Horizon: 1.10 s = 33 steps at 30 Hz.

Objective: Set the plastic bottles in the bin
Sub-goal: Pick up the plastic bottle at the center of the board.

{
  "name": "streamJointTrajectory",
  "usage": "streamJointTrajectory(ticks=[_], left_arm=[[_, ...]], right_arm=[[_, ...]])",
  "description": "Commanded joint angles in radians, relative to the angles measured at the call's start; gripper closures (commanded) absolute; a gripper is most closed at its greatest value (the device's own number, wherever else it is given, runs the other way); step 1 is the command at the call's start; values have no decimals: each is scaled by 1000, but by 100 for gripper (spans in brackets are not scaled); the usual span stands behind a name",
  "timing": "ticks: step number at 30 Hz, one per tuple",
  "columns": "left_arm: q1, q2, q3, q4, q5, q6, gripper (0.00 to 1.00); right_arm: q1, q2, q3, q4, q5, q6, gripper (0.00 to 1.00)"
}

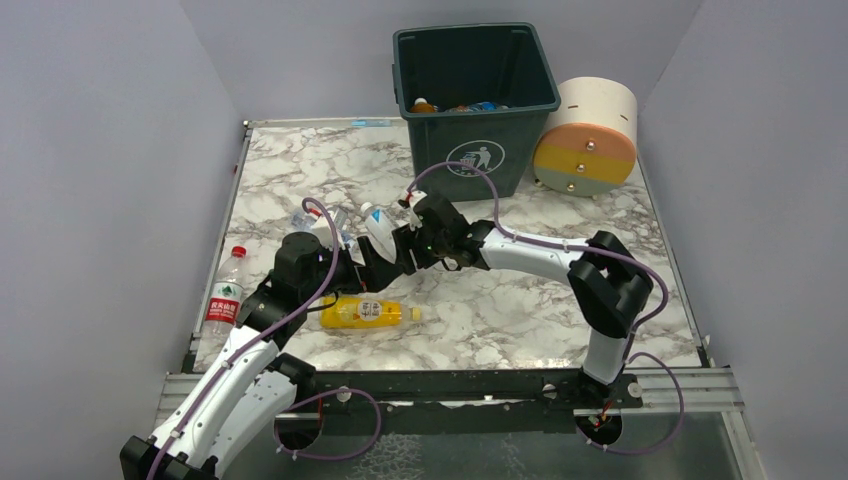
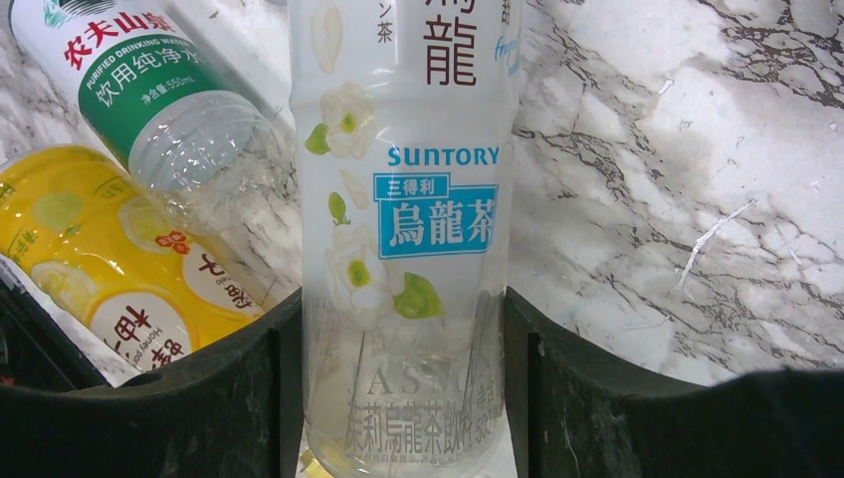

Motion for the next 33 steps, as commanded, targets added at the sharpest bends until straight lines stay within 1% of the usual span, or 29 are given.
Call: streamJointTrajectory(ticks=[1, 13, 26, 33], left_arm=[[-4, -6, 15, 26, -12, -5, 1], [-4, -4, 15, 29, -12, -6, 1], [-4, 18, 26, 43, -8, -5, 1], [-4, 32, 27, 56, -3, -5, 1]], right_arm=[[8, -49, -1, -10, 25, -15, 39], [8, -117, 4, -44, 34, -35, 38], [8, -345, -6, -150, 84, -59, 38], [8, -474, 47, -200, 90, -78, 38]])
